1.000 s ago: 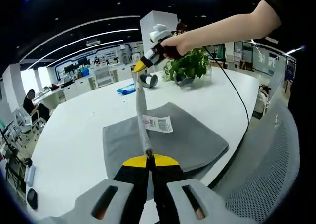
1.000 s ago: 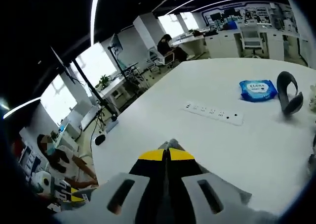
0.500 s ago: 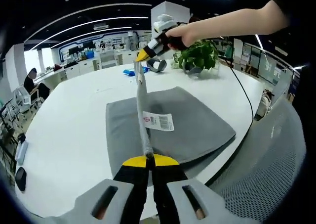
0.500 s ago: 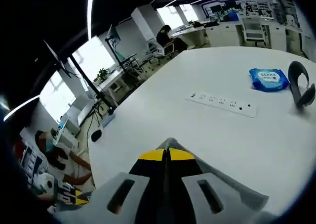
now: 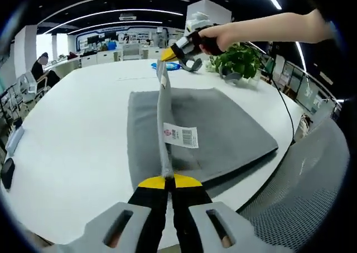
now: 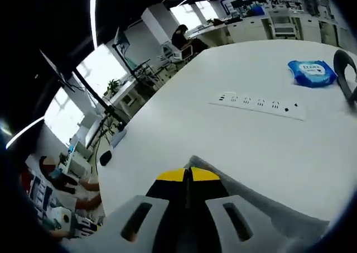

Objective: Fold the towel on the table until its edges align and the towel forms a compact rectangular stack.

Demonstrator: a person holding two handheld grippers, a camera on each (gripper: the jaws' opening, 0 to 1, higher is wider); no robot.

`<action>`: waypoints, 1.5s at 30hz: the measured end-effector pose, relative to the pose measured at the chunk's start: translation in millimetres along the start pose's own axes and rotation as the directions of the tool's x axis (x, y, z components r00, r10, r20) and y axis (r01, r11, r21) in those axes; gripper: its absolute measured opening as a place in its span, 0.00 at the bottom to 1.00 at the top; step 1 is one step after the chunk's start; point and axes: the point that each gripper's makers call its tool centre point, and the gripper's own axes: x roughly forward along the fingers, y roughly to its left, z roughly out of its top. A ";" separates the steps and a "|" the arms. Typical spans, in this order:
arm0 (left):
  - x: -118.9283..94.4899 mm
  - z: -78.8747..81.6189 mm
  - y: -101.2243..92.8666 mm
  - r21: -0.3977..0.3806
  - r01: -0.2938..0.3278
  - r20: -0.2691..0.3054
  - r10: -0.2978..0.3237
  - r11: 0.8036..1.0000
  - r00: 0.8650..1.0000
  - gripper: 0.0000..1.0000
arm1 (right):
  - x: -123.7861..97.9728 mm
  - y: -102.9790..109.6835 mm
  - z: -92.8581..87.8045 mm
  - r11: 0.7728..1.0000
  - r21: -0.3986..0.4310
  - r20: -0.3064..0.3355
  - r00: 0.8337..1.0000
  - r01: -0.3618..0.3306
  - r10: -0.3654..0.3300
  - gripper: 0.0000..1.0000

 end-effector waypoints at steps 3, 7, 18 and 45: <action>3.9 -6.1 6.0 -0.015 -0.012 -0.014 0.012 1.000 1.000 0.02 | 11.0 1.3 -4.9 1.000 0.012 -0.009 1.000 0.000 0.000 0.00; 6.1 -10.9 13.1 -0.038 -0.025 -0.018 0.024 0.999 1.000 0.02 | 21.1 0.1 -4.8 0.998 0.063 0.005 1.000 -0.013 0.013 0.00; -7.2 -2.9 34.8 -0.034 -0.112 -0.011 0.112 0.993 0.994 0.17 | 26.3 5.2 -7.8 0.997 0.047 0.044 0.997 -0.065 0.063 0.08; 51.4 101.6 -166.1 0.570 0.370 -0.110 -0.378 0.733 0.919 0.01 | -143.1 -128.5 -105.6 0.911 -0.355 -0.160 0.947 0.209 -0.279 0.00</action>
